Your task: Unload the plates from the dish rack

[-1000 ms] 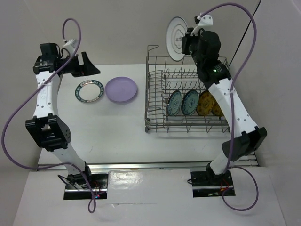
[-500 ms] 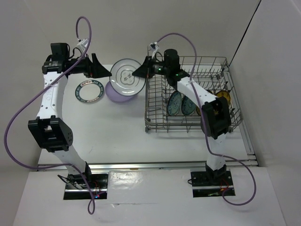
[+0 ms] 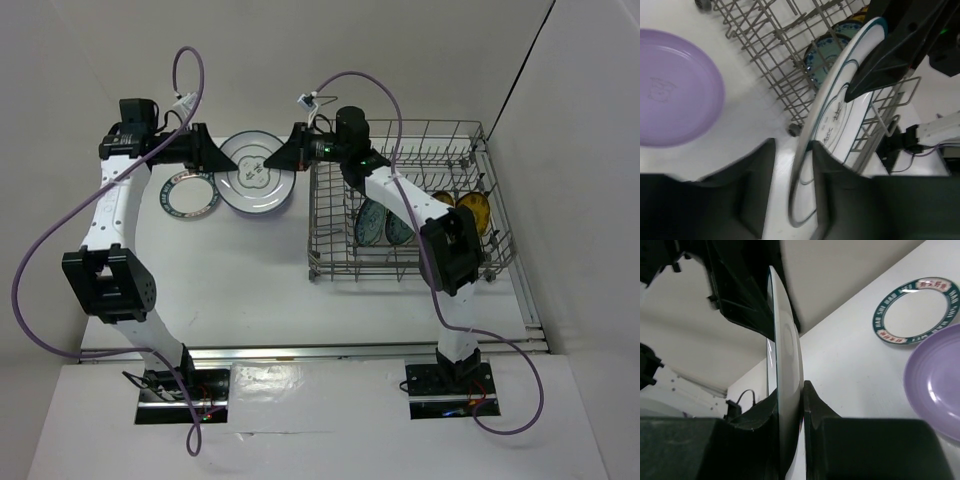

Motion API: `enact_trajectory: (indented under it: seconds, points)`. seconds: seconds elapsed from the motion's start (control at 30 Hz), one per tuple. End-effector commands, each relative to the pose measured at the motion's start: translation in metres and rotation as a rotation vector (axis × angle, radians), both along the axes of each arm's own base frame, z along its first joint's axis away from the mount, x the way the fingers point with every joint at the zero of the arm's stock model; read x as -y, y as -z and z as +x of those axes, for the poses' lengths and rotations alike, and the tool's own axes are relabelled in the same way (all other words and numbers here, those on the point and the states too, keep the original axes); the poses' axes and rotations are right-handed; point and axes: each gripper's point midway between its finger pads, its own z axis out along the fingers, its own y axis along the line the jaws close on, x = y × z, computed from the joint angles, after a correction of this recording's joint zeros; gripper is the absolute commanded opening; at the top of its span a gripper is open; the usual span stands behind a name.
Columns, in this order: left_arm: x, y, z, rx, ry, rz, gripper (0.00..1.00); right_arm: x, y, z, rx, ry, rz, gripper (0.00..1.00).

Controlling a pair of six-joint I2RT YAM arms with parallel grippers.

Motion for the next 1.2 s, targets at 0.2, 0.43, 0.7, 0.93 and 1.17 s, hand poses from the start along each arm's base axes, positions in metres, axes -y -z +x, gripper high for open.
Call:
enact_trajectory:
  seconds: [0.2,0.43,0.7,0.93,1.17]
  points:
    - [0.004,-0.009,-0.007,-0.017,0.072,-0.048,0.0,-0.002,-0.044,-0.013,0.122,-0.057,0.062,0.0]
    - [-0.05,-0.022,0.015,-0.084,-0.157,-0.142,0.0,0.022,-0.056,0.021,0.12,0.086,0.048,0.68]
    - [-0.161,0.036,0.065,-0.176,-0.572,-0.031,0.0,0.083,-0.088,0.055,0.268,0.437,-0.064,0.77]
    - [-0.202,0.102,0.106,-0.275,-0.675,0.011,0.0,0.108,-0.085,0.066,0.357,0.553,-0.17,0.79]
    - [-0.225,0.143,0.122,-0.297,-0.726,0.062,0.0,0.112,-0.064,0.07,0.308,0.573,-0.216,0.79]
